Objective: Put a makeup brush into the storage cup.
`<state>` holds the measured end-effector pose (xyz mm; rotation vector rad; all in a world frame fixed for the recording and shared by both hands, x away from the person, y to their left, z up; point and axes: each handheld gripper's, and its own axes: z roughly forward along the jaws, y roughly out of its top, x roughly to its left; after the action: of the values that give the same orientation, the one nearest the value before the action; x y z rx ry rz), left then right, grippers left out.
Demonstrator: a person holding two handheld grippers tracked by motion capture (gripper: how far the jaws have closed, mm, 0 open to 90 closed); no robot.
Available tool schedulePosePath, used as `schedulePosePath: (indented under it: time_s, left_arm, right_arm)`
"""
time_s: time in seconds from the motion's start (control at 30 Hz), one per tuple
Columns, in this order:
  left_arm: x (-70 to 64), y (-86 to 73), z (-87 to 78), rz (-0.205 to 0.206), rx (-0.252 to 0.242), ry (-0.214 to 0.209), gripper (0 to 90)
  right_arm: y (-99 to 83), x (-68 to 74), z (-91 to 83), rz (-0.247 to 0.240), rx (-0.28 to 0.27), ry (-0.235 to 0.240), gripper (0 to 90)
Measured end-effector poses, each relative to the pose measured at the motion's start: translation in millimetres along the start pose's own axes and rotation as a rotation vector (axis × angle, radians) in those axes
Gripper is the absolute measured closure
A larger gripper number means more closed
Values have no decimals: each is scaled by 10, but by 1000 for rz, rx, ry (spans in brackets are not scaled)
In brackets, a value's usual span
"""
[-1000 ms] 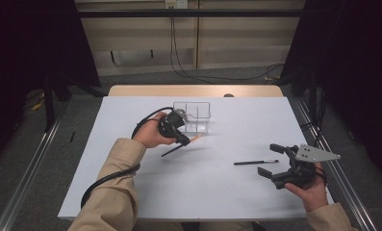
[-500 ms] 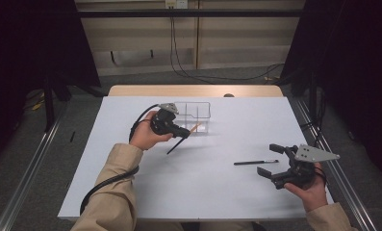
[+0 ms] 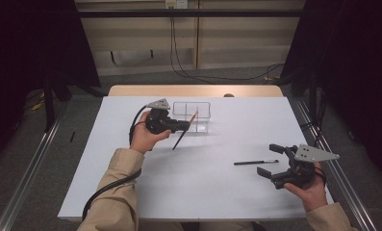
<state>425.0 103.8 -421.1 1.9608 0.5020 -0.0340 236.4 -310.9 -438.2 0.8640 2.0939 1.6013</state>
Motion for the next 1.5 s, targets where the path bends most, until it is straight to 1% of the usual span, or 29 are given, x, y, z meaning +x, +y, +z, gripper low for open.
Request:
schedulePosePath:
  time_s: [0.1, 0.17, 0.23, 0.33, 0.4, 0.43, 0.5, 0.53, 0.6, 0.73, 0.8, 0.97, 1.0, 1.03, 1.1, 1.27, 1.3, 1.37, 1.5]
  left_arm:
    - [-17, 2, -1, -2, -35, 17, 839]
    - [-27, 6, -4, -5, -64, 35, 840]
    - [-32, 10, -6, -14, -99, 43, 840]
    - [-37, 14, -7, -17, -120, 55, 840]
    - [-41, 12, -9, -17, -133, 71, 839]
    - [-40, 10, -10, -26, -145, 72, 840]
    - [-40, 9, -21, -31, -160, 76, 840]
    - [-41, 11, -20, -38, -167, 70, 840]
    - [-50, 17, -28, -41, -180, 82, 840]
    - [-64, 32, -38, -46, -210, 92, 840]
    - [-76, 39, -42, -52, -237, 100, 840]
    - [-85, 57, -57, -48, -280, 115, 840]
    - [-90, 62, -60, -47, -290, 126, 840]
    - [-89, 64, -61, -50, -299, 119, 839]
    - [-99, 73, -57, -52, -318, 131, 840]
    - [-116, 106, -28, -50, -340, 140, 839]
    - [-121, 116, -23, -51, -340, 150, 840]
    - [-126, 128, -18, -48, -349, 155, 840]
    - [-139, 151, -13, -50, -382, 167, 839]
  right_arm:
    - [-1, 0, 1, 1, 2, -1, 16]
    - [0, 1, 1, 1, 2, -2, 16]
    - [0, -3, 2, 2, 0, -2, 16]
    - [-2, -4, 3, 3, 1, -3, 16]
    - [-2, -1, 1, 2, 2, -2, 16]
    - [-1, 0, 0, 0, 0, -1, 16]
    - [1, -2, -3, 1, -2, -4, 16]
    - [0, -4, -3, 1, -3, -5, 16]
    - [-2, -4, -2, 2, -1, -4, 16]
    - [1, -1, 0, 0, -1, -3, 16]
    - [1, 0, 0, 0, 1, -4, 16]
    - [0, -2, 0, 0, 0, -4, 16]
    - [-1, -2, 0, 1, 0, -4, 16]
    - [-1, -4, 0, 0, -1, -3, 16]
    - [-1, -5, 0, 0, -1, -3, 16]
    - [-1, -5, -1, 0, -1, -3, 16]
    - [0, -5, -2, 0, -1, -4, 16]
    - [-2, -7, -3, 1, -1, -4, 16]
    - [1, -6, -9, 1, -4, -6, 16]
